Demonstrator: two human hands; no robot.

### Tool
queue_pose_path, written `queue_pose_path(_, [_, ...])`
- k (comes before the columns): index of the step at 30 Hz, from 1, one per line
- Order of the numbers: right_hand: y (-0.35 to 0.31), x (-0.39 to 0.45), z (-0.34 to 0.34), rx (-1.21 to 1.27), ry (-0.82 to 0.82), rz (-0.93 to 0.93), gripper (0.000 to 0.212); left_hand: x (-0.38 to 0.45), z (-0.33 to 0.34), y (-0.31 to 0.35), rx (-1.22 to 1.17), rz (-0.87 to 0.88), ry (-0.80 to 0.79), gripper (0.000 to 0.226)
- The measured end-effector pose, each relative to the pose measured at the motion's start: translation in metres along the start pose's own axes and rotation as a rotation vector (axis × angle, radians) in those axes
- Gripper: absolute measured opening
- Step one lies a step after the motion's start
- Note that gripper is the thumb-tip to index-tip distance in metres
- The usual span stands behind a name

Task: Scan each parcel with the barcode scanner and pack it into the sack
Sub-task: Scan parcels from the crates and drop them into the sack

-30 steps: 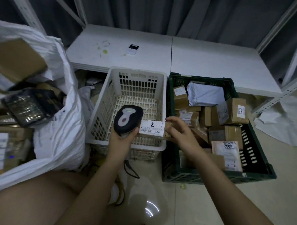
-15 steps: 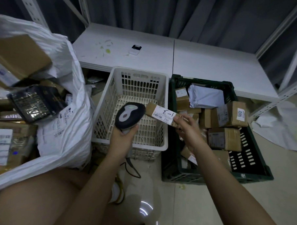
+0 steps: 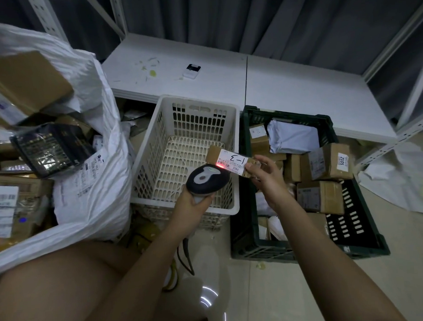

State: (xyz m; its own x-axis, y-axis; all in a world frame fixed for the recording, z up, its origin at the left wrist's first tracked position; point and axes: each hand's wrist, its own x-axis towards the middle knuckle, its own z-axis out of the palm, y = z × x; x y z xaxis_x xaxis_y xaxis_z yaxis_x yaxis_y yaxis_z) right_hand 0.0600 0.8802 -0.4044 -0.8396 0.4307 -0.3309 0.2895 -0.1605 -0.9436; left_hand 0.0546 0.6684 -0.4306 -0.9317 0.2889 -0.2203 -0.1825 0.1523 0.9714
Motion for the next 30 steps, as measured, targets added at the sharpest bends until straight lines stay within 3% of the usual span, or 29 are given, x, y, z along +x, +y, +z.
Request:
queue_pose_path(22, [0.003, 0.005, -0.005, -0.022, -0.001, -0.023, 0.043, -0.003, 0.001, 0.004, -0.017, 0.049, 0.006, 0.056])
queue_pose_path(30, [-0.051, -0.027, 0.031, 0.009, -0.051, -0.242, 0.038, -0.016, -0.026, 0.061, -0.112, 0.154, 0.133, 0.047])
